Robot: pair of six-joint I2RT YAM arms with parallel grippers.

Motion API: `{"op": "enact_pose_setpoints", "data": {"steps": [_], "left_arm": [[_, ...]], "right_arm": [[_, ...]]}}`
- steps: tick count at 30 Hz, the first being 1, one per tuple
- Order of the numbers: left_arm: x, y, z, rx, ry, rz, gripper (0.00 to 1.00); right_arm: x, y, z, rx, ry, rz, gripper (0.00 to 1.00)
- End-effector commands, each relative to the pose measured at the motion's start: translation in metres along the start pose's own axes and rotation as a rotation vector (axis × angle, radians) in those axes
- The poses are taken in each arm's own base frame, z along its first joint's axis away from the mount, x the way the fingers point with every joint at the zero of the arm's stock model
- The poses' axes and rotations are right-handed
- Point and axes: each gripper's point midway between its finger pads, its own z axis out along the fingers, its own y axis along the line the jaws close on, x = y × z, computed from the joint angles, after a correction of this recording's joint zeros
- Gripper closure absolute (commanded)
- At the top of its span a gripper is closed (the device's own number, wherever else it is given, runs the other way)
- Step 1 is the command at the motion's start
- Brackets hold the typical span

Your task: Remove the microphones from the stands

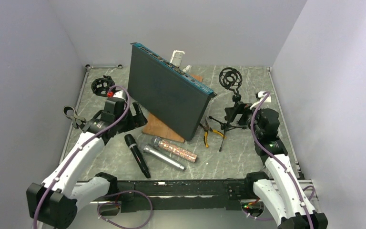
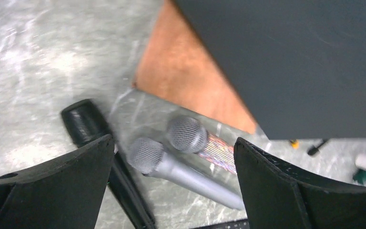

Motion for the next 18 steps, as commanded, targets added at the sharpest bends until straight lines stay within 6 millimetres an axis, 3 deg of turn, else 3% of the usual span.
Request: {"op": "enact_pose_setpoints", "data": {"steps": [1, 4, 10, 18], "left_arm": [[-0.015, -0.058, -0.037, 0.22, -0.119, 0.147, 0.04], [-0.009, -0.109, -0.059, 0.47, -0.155, 0.24, 0.08], [0.035, -0.2, -0.095, 0.898, -0.182, 0.446, 0.14], [0.094, -0.293, -0.086, 1.022, -0.447, 0.874, 0.16]], "right_arm": [[-0.03, 0.019, 0.0, -0.078, -0.061, -0.011, 0.12], [-0.038, 0.029, -0.002, -0.122, -0.079, -0.017, 0.18], [-0.05, 0.033, -0.001, -0.145, -0.143, -0.046, 0.28], [-0.034, 0.016, 0.021, -0.116, -0.167, -0.131, 0.46]]}}
